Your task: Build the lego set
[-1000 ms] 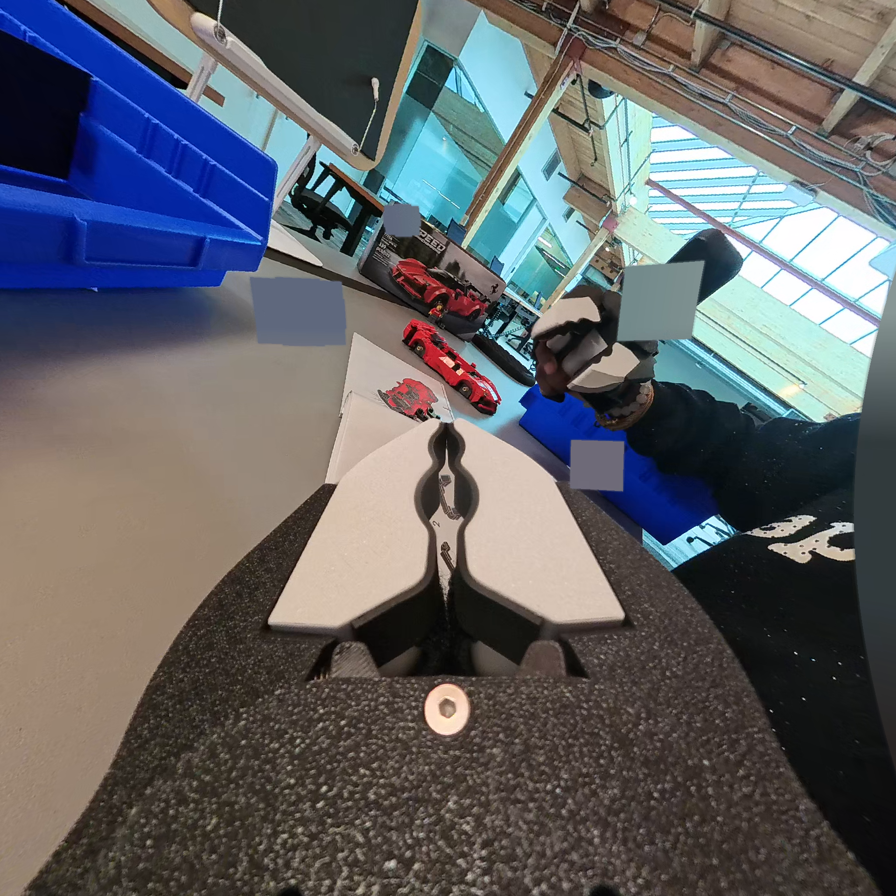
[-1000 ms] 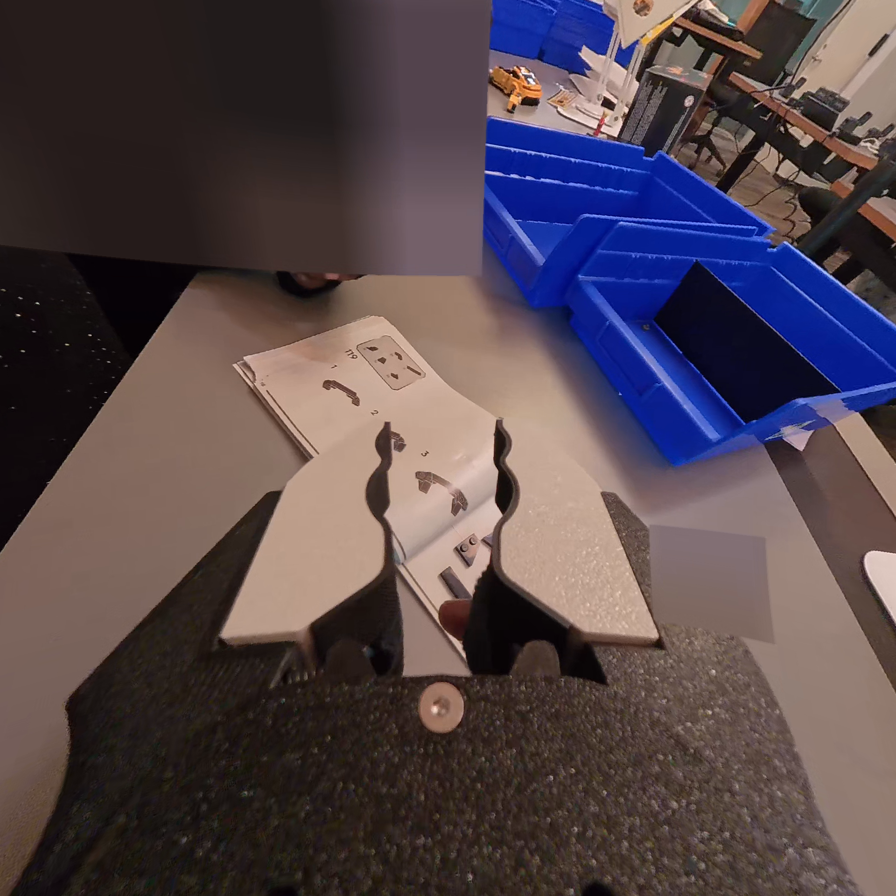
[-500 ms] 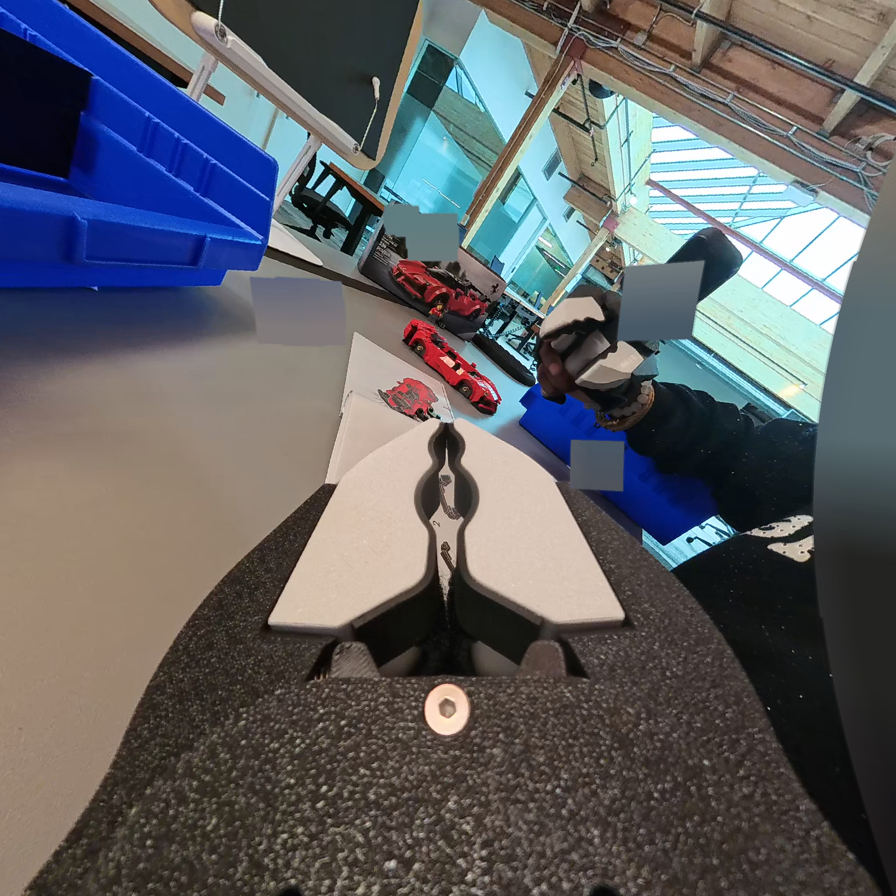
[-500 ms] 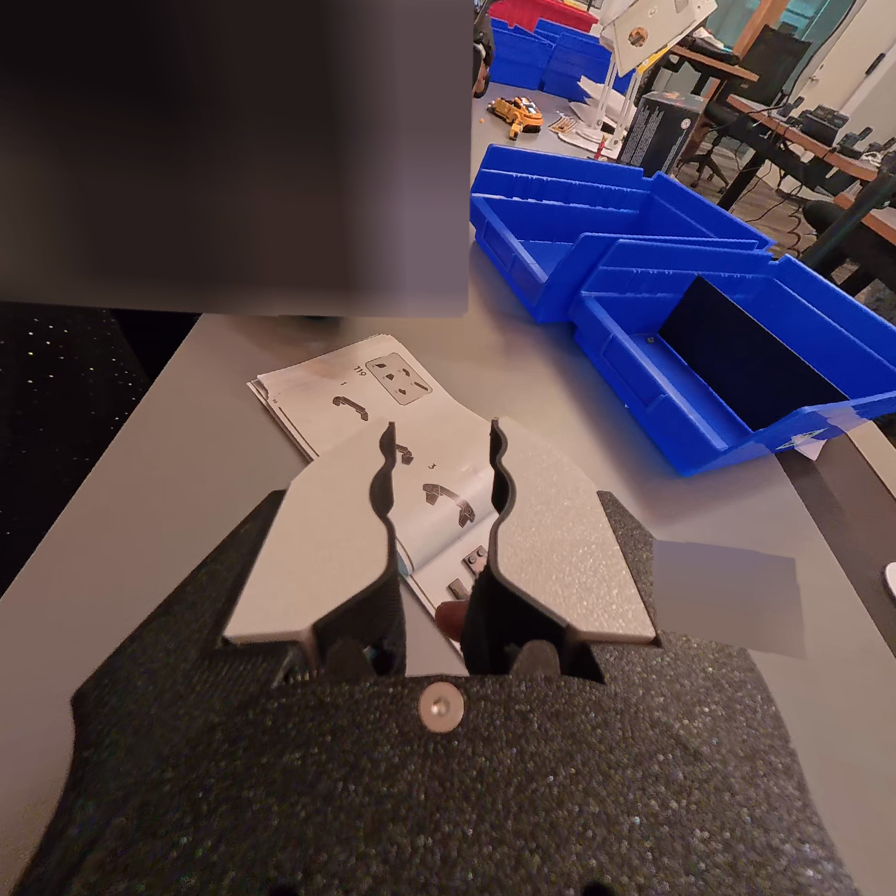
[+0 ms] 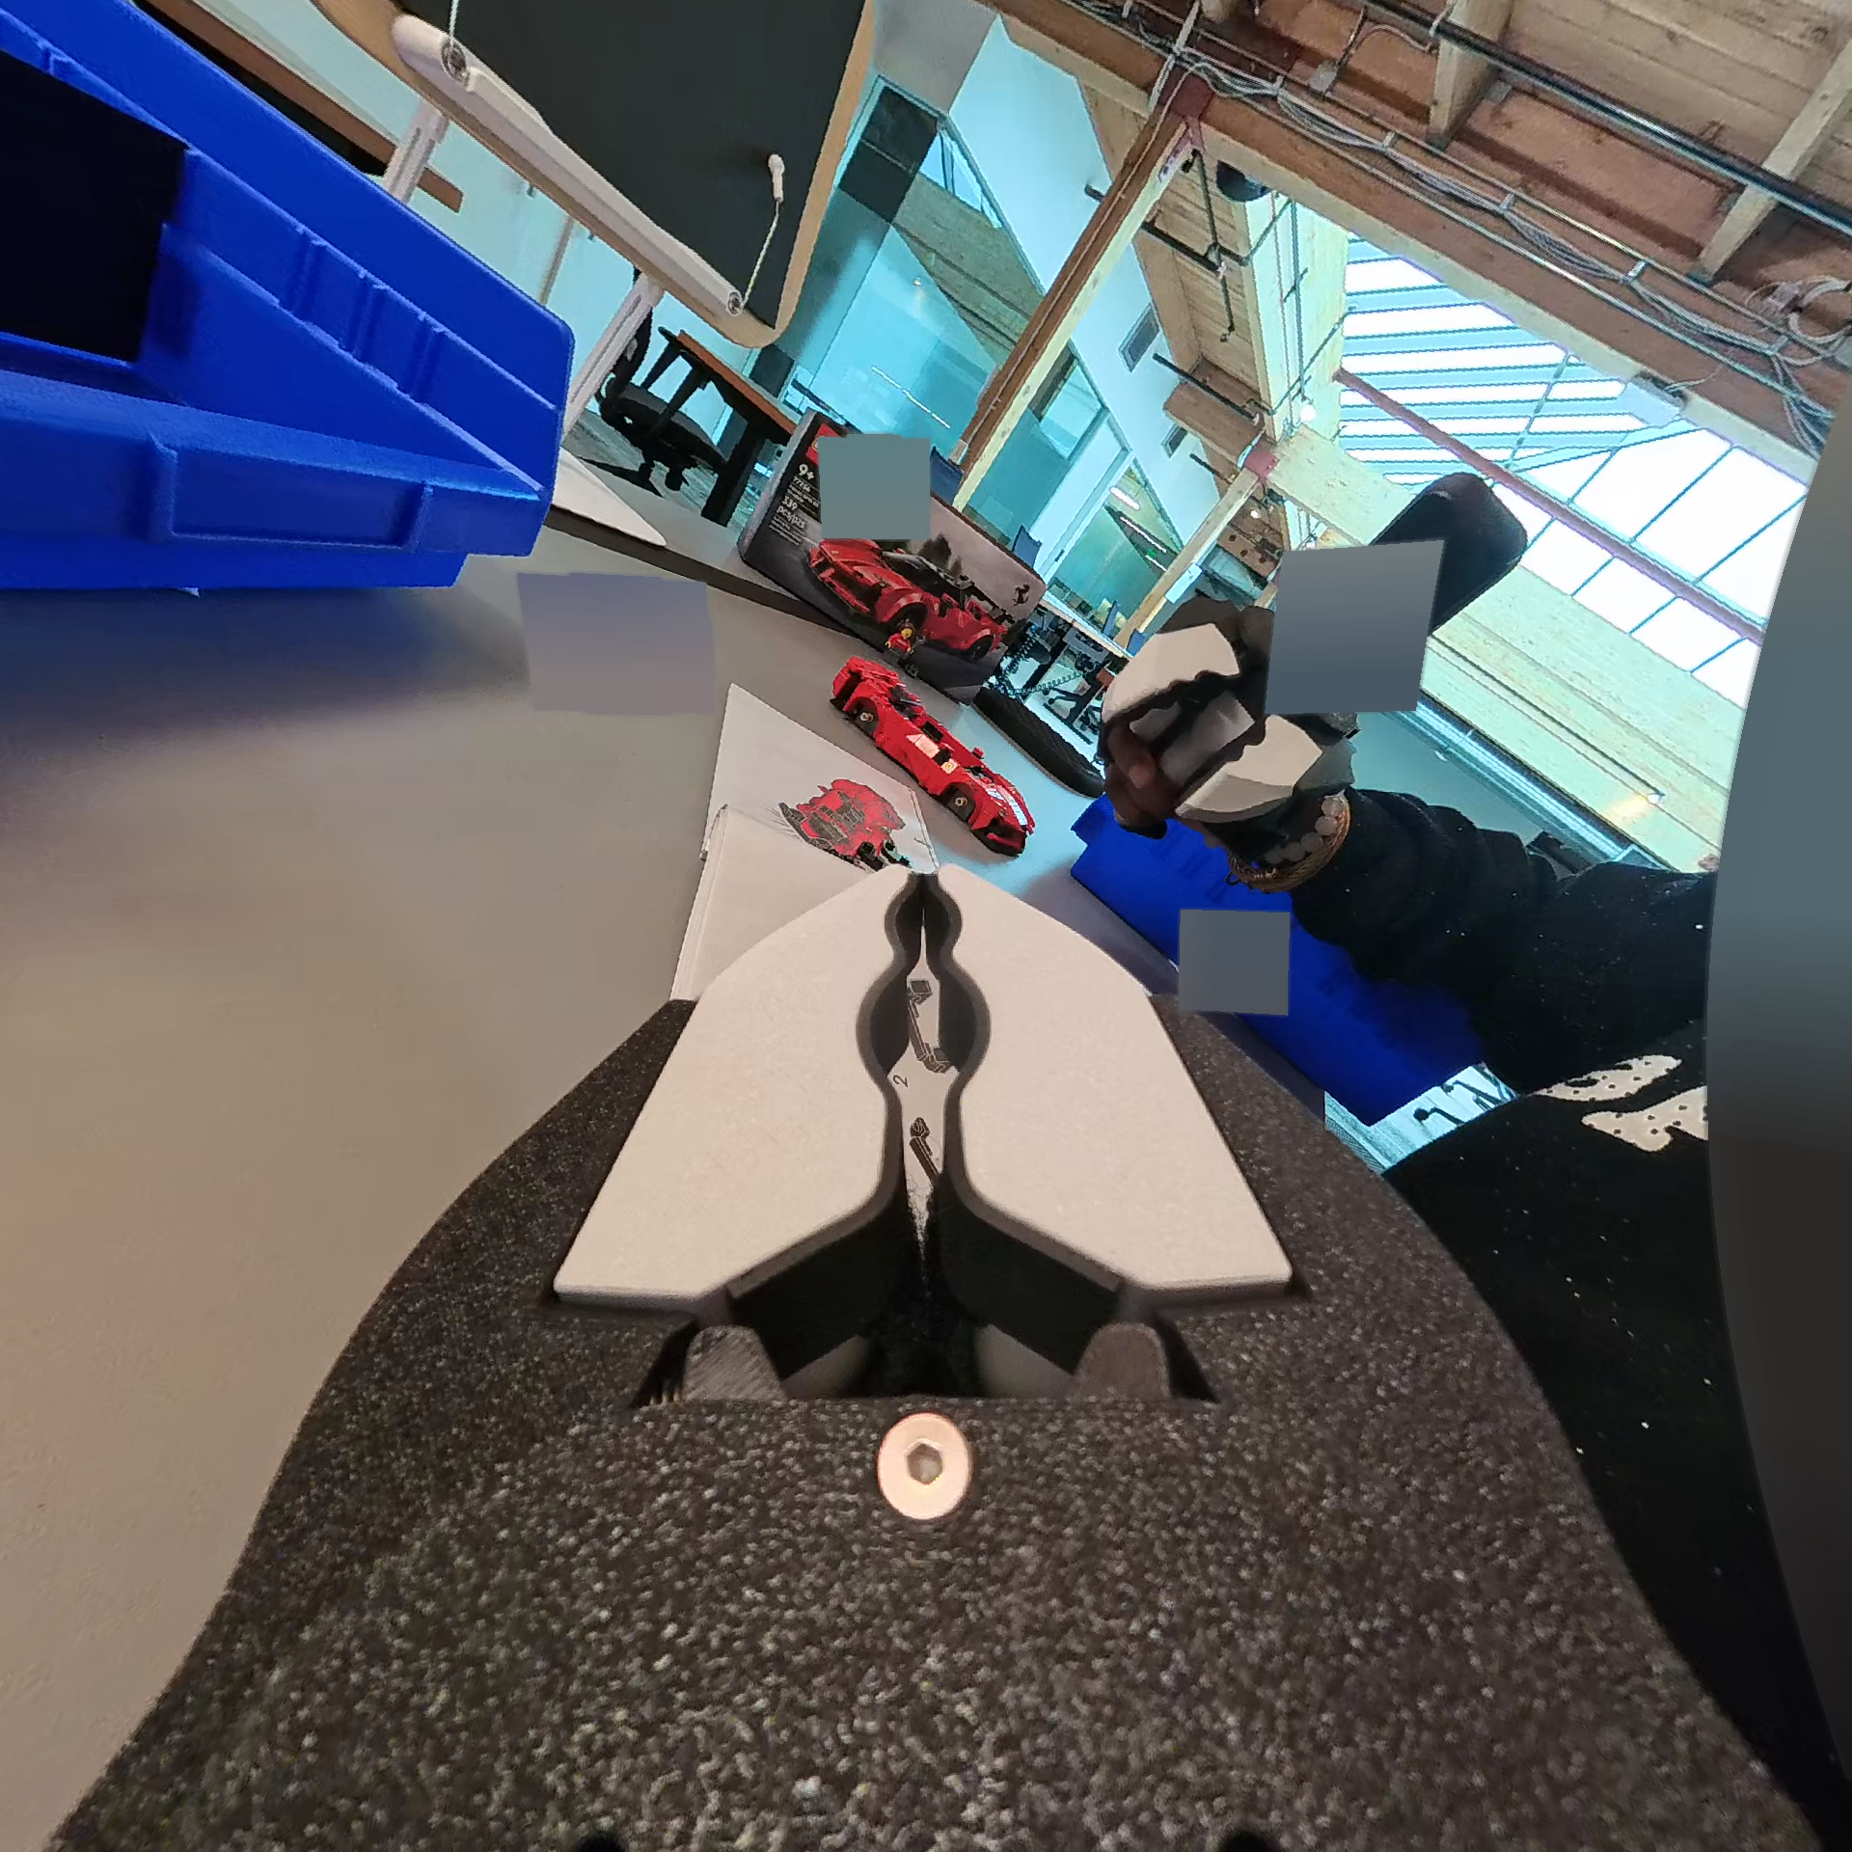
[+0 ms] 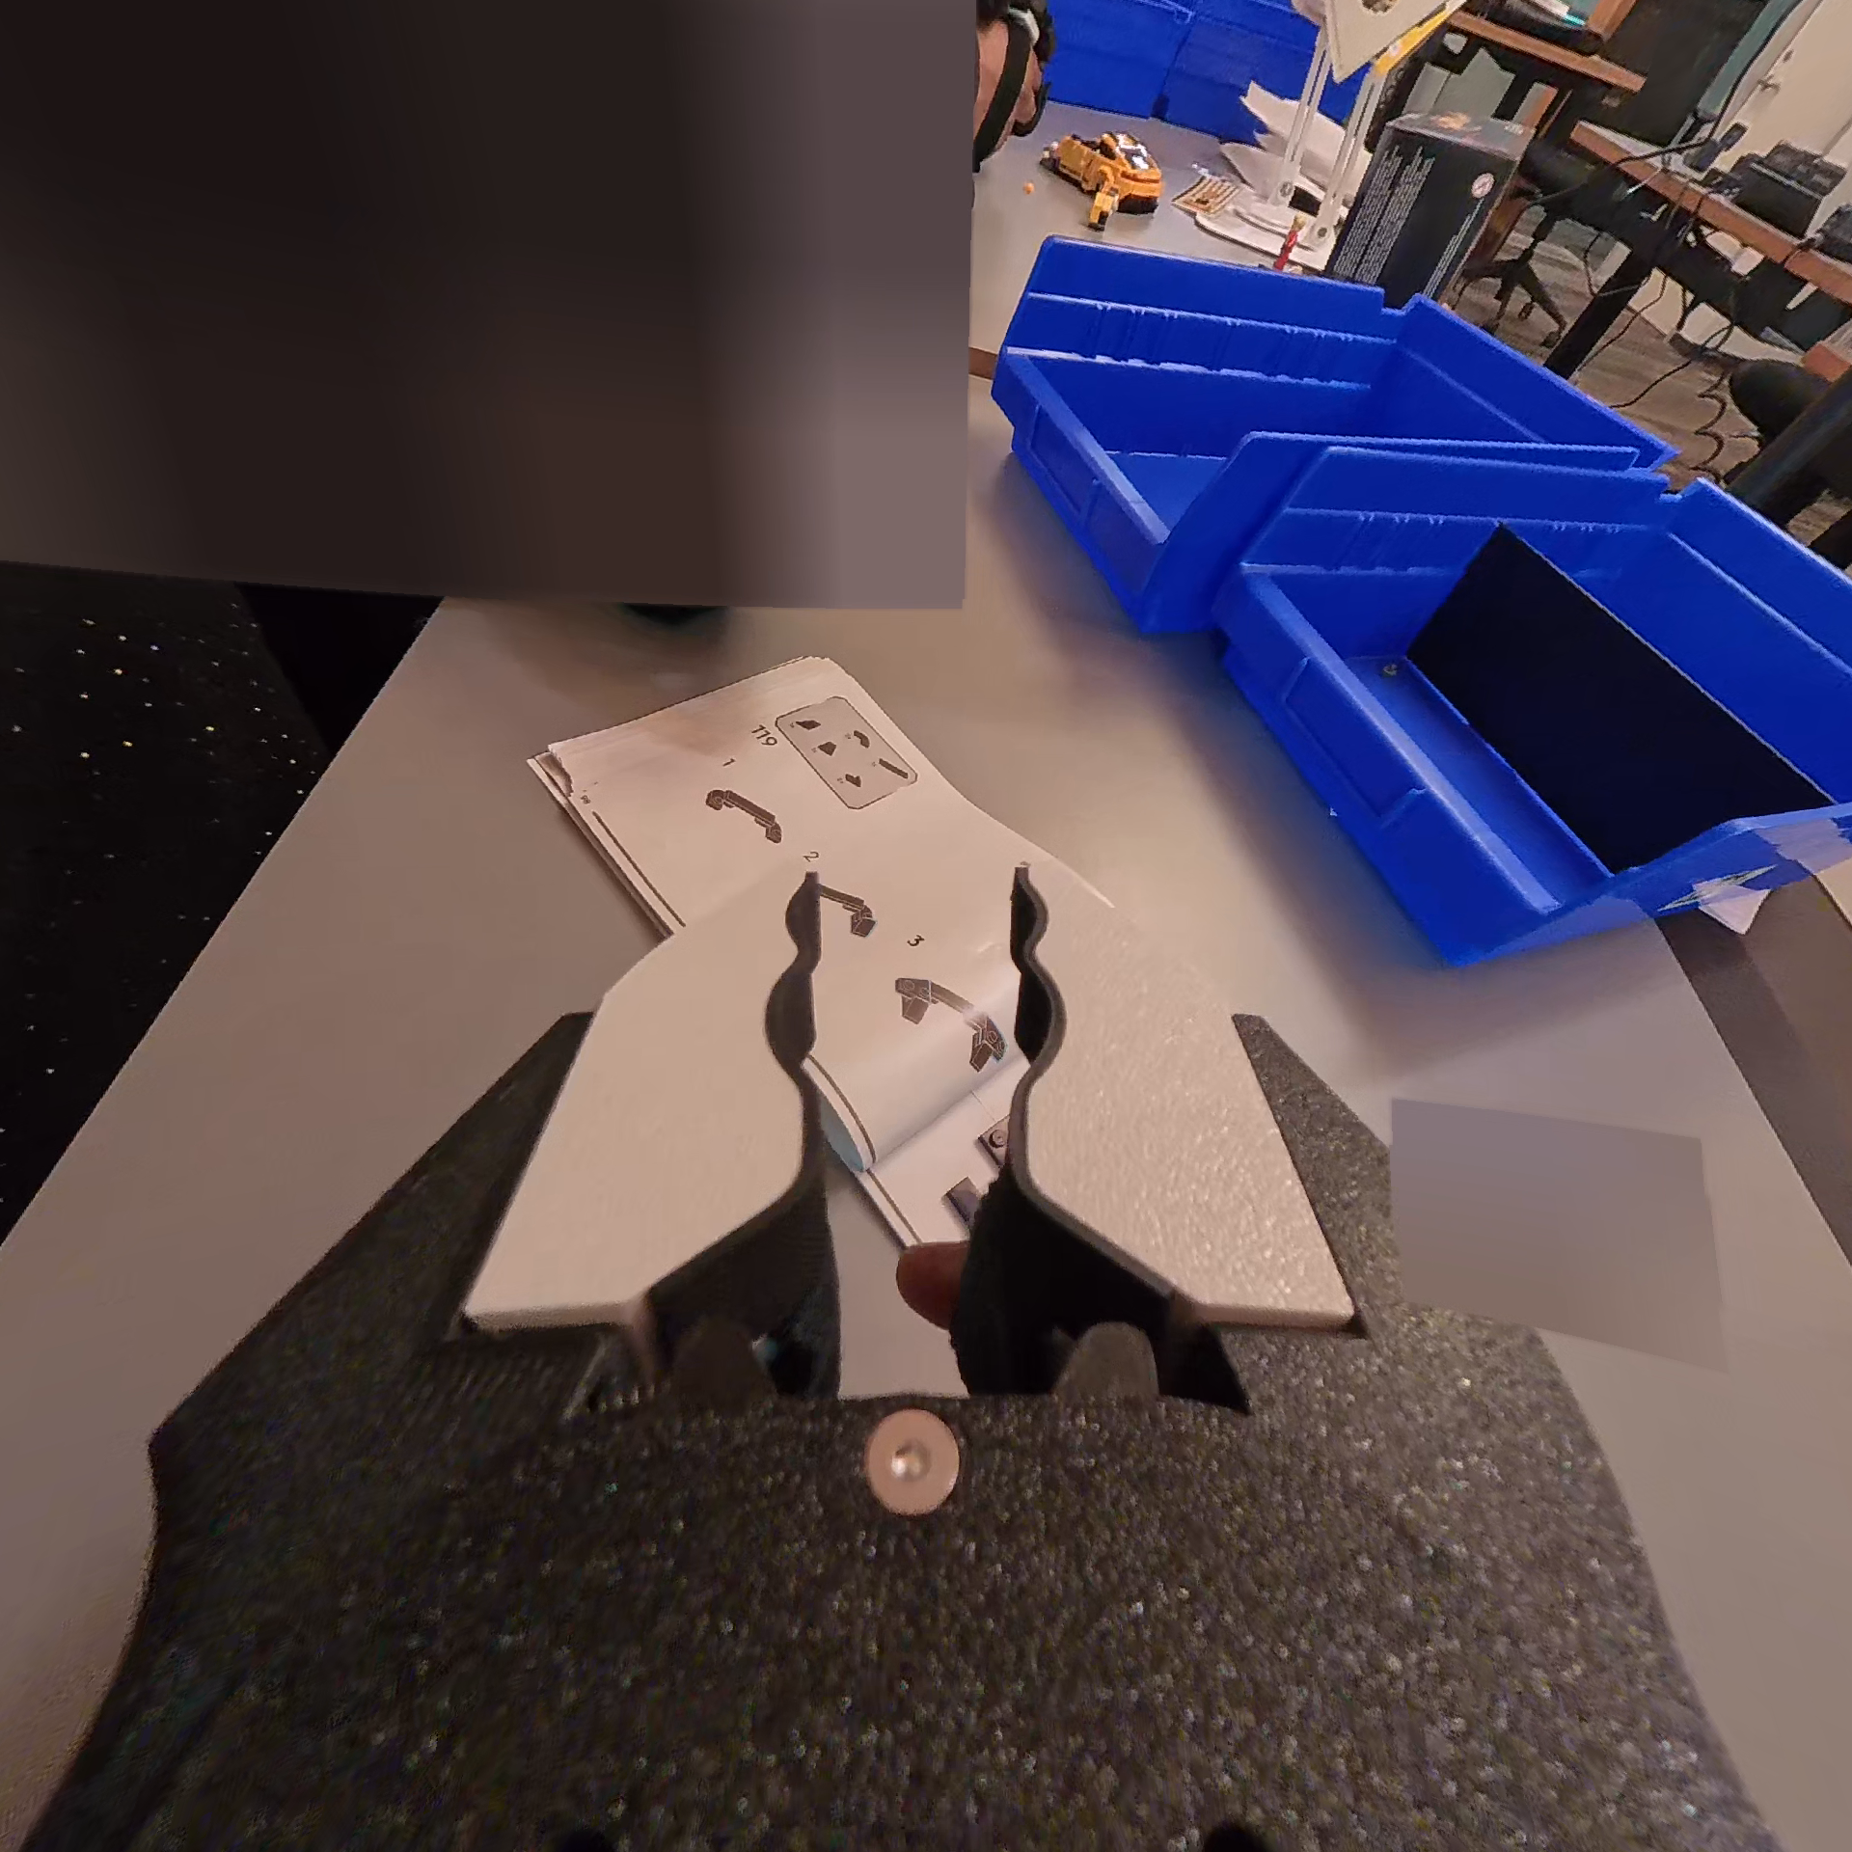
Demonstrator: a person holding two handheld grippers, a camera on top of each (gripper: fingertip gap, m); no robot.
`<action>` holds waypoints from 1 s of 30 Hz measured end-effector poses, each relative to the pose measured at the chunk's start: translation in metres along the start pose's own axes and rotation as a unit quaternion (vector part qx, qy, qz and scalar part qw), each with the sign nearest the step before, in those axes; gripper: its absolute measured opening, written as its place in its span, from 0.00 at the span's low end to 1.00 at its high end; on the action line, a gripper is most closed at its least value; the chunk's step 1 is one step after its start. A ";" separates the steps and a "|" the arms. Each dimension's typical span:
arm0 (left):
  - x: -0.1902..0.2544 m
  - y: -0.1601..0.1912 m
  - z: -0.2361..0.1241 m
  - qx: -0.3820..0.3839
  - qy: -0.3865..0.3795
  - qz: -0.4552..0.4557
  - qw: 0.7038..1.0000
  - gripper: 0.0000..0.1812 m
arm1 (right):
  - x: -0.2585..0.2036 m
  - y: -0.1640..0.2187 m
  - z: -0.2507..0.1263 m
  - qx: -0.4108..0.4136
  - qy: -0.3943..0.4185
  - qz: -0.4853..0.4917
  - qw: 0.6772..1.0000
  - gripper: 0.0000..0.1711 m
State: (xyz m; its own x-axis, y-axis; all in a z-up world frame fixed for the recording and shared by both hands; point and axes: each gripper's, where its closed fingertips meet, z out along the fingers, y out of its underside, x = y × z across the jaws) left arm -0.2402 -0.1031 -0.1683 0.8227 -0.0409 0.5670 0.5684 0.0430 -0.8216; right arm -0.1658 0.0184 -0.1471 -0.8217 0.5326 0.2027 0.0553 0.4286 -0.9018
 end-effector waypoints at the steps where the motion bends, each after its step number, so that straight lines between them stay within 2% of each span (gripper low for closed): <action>1: 0.000 0.000 0.000 0.000 0.000 0.000 1.000 0.00 | 0.000 0.000 0.000 -0.001 -0.001 -0.001 1.000 0.21; 30: -0.001 0.000 0.000 0.000 0.000 -0.001 1.000 0.00 | 0.005 0.013 0.003 -0.038 0.016 0.001 0.999 0.20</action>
State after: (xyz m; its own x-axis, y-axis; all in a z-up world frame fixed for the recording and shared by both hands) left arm -0.2409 -0.1031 -0.1689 0.8220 -0.0414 0.5680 0.5695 0.0432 -0.8209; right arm -0.1713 0.0247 -0.1593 -0.8034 0.5555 0.2143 0.1011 0.4819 -0.8703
